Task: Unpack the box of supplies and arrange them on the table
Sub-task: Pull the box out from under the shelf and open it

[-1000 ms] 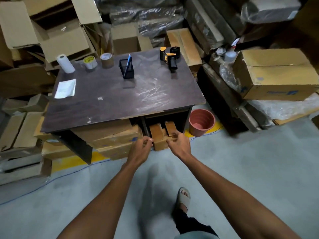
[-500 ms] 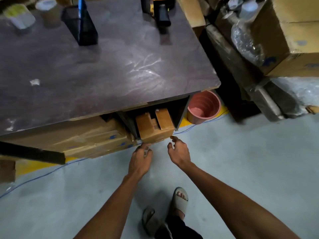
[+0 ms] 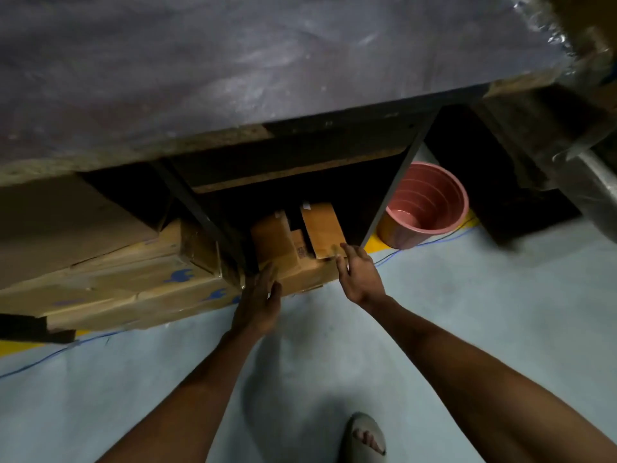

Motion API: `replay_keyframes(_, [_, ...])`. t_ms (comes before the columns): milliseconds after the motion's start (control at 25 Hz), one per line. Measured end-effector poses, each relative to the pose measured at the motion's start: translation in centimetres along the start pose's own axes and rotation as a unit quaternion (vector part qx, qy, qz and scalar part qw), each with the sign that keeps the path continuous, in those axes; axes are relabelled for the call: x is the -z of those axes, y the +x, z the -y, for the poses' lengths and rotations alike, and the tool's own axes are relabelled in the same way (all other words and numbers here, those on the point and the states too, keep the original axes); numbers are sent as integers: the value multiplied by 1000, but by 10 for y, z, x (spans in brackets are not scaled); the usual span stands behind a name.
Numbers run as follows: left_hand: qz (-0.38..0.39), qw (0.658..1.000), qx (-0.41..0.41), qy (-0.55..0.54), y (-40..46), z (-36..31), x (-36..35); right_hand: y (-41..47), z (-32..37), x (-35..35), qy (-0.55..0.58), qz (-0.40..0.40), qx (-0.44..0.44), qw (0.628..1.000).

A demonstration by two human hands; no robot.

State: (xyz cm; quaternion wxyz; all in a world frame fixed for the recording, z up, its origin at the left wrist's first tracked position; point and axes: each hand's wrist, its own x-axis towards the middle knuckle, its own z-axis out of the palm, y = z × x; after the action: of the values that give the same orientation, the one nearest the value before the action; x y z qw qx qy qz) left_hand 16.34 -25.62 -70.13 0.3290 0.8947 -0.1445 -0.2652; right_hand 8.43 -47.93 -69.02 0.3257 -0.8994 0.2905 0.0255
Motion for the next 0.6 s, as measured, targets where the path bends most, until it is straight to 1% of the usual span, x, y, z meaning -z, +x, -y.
replay_keyframes(80, [0,1000,-25,17,15,13,-11,13,-14,-14,-2,-23,1,1000])
replay_keyframes(120, [-13,999,-24,25,21,19,-13,18,-17,-23,-1,-31,5,1000])
replay_keyframes(320, [-74,997,13,30,41,26,-46,31,-42,-63,4,-43,47,998])
replay_keyframes(400, [-114,993,11,-24,48,25,-61,32,-60,-71,33,-36,60,997])
replay_keyframes(480, [-136,987,19,-83,54,31,-72,34,-72,-77,59,-44,80,994])
replay_keyframes(560, [-152,985,15,-78,53,39,-79,42,-77,-78,77,-52,87,992])
replay_keyframes(600, [-172,982,3,-72,52,42,-81,47,-76,-77,89,-54,89,991])
